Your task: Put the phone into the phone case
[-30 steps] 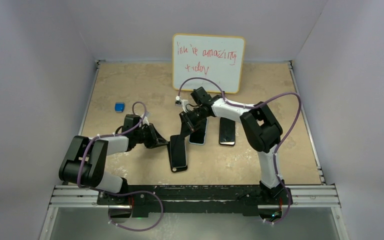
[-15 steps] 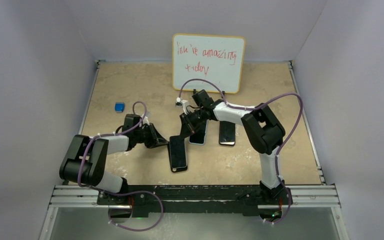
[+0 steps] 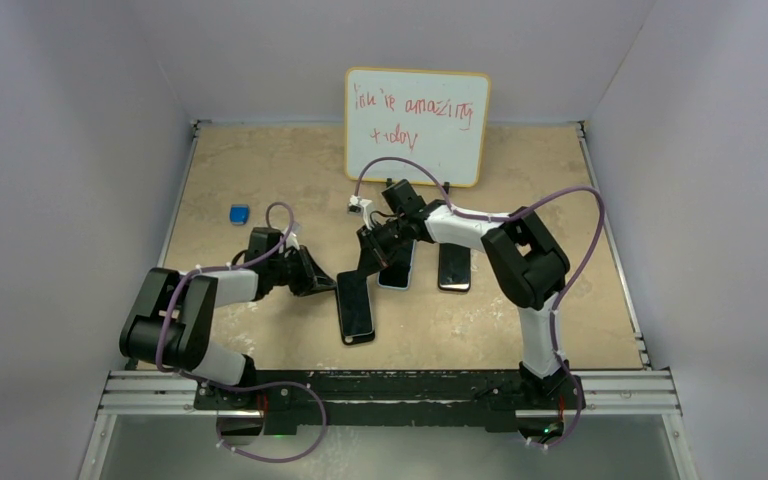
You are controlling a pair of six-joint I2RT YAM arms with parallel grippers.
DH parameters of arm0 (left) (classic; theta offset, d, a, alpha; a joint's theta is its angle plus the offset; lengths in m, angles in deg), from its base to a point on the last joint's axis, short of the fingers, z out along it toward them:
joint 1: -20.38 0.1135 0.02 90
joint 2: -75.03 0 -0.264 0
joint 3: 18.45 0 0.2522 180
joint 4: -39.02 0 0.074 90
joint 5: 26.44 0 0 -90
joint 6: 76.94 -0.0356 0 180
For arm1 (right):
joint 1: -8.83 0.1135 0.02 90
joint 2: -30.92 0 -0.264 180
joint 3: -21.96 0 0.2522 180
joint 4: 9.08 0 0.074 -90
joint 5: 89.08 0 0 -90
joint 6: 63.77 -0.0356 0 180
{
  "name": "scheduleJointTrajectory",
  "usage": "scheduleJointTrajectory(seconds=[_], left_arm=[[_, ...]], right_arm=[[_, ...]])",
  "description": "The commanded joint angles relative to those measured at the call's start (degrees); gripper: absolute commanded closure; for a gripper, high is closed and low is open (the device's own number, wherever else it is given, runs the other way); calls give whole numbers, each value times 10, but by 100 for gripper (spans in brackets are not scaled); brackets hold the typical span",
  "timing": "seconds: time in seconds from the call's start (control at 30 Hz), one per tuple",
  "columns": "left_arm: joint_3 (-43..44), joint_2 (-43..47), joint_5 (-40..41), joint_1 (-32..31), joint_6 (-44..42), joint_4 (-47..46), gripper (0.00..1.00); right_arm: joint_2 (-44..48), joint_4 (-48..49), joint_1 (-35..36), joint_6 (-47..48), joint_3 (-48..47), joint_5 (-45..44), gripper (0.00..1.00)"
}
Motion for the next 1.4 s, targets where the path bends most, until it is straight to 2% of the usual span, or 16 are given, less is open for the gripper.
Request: scheduleJointTrajectory(seconds=[0.0, 0.17, 0.4, 0.47, 0.6, 0.83, 0.9, 1.03, 1.1, 1.37], left_arm=[[23, -11, 16, -4, 1, -27, 96], [28, -11, 16, -4, -1, -22, 96], [30, -10, 22, -4, -4, -17, 96], [30, -10, 23, -4, -4, -16, 97], [35, -12, 28, -4, -7, -9, 97], [34, -10, 43, -4, -12, -2, 97], [35, -11, 44, -4, -12, -2, 97], [35, -11, 43, -4, -11, -5, 97], [35, -9, 35, -4, -9, -11, 97], [70, 54, 51, -3, -26, 56, 81]], right_arm=[[-12, -14, 24, 71, 23, -65, 95], [4, 7, 27, 99, 49, -56, 91], [7, 6, 28, 145, 47, -24, 97], [7, -3, 28, 149, 47, -24, 94], [2, -18, 28, 135, 49, -50, 89], [-32, -26, 28, 74, 29, -85, 88], [-37, -37, 28, 63, 29, -83, 83], [-9, 70, 28, 36, 91, -70, 70], [1, 88, 28, 31, 103, -74, 67], [69, 115, 28, -33, 107, -136, 48]])
